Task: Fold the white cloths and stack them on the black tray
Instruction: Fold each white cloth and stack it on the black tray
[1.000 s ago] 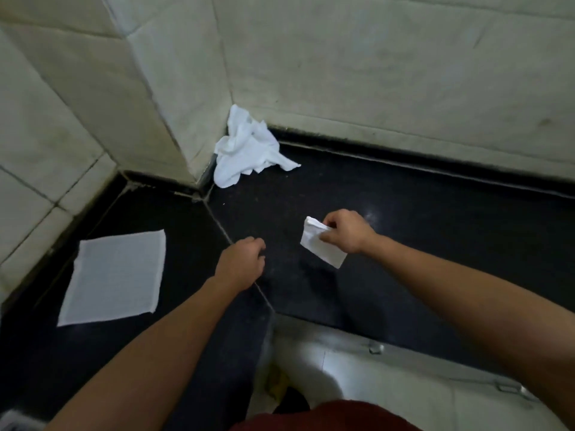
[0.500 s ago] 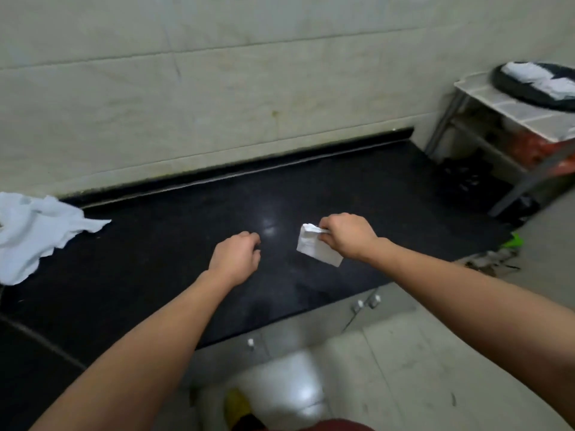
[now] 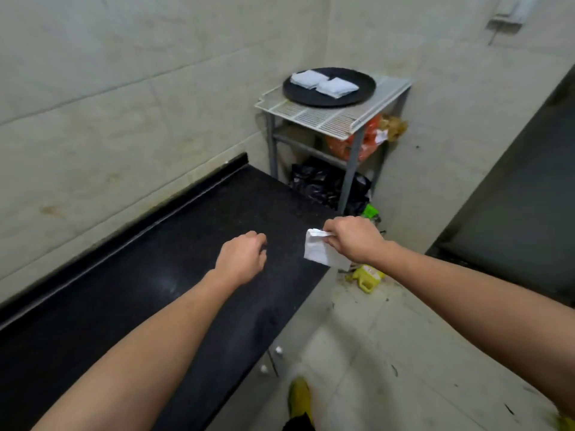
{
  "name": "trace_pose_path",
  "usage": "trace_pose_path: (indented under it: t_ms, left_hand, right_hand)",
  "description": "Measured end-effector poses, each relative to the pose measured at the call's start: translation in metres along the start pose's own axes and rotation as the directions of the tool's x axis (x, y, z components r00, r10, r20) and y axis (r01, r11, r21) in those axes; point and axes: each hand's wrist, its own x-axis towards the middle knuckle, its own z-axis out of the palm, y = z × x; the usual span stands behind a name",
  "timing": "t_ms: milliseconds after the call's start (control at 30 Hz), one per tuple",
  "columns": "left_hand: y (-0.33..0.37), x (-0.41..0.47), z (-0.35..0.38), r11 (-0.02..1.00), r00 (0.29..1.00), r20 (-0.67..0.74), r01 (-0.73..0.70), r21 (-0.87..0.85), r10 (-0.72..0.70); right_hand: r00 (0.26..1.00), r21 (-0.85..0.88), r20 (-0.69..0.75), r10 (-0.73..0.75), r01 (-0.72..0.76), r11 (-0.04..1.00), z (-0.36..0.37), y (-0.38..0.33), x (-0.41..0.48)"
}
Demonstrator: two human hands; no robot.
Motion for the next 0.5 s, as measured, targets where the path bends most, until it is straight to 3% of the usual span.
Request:
trace_pose_path:
  t_ms: [267, 500]
  left_hand:
    - [0.081, 0.191, -0.017, 0.967, 0.965, -0.063, -0.254, 0.012, 0.254]
    - [0.150, 0.295, -0.020, 0.941, 0.937, -0.102, -0.337, -0.028, 0.333]
  right_hand:
    - [0.965, 0.007, -0.093, 0.244, -0.244, 0.970, -0.044, 0.155, 0.036]
    - [0.933, 0.089, -0.110, 0.342, -0.333, 0.939, -0.056, 0.256, 0.053]
